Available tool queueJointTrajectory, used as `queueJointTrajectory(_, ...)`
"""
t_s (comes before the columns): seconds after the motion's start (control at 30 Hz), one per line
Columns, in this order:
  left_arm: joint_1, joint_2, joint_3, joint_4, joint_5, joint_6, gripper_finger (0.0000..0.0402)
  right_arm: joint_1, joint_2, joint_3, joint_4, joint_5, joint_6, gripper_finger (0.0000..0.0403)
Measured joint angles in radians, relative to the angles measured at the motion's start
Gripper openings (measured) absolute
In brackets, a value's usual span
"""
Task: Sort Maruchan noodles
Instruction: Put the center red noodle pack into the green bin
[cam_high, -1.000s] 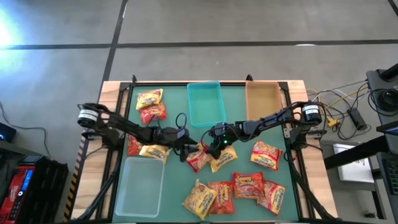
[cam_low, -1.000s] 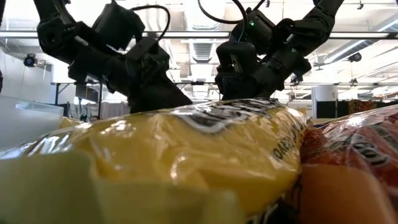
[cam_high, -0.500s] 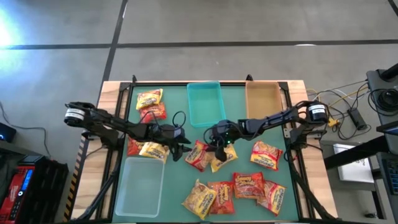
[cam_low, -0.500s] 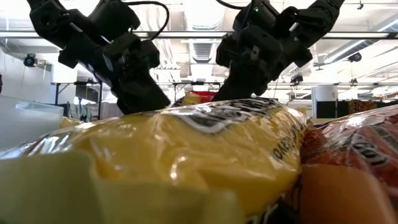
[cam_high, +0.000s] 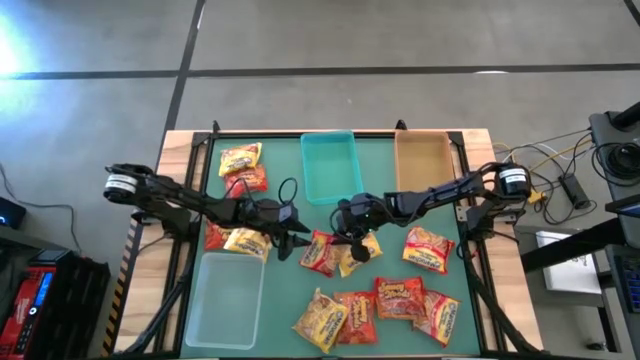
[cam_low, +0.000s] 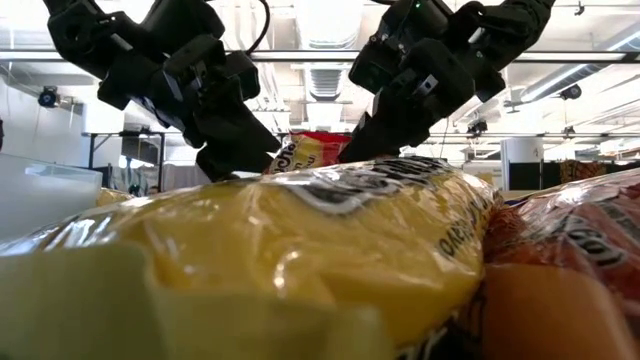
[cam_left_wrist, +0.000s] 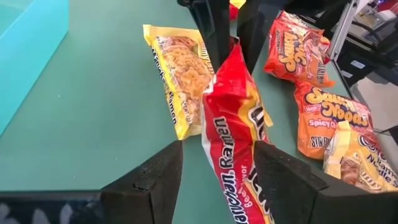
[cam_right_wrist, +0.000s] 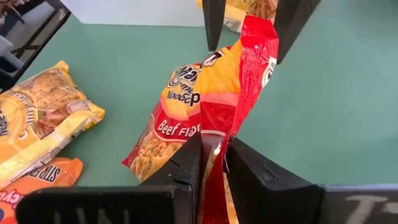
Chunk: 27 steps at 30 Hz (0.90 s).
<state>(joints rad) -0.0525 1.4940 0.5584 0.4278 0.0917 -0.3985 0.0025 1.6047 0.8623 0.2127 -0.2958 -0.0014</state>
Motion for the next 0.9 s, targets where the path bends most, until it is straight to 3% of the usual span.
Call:
queueJointTrajectory(0.33, -0.004, 0.037, 0.003, 0.057, 0.032, 0.023, 0.0226, 0.005, 0.000, 0.001, 0.001, 0.002, -0.034, 0.0056)
queueJointTrajectory(0.9, -0.002, 0.074, 0.004, 0.127, 0.080, 0.057, 0.0229, 0.006, 0.000, 0.002, 0.068, 0.008, -0.063, 0.0056)
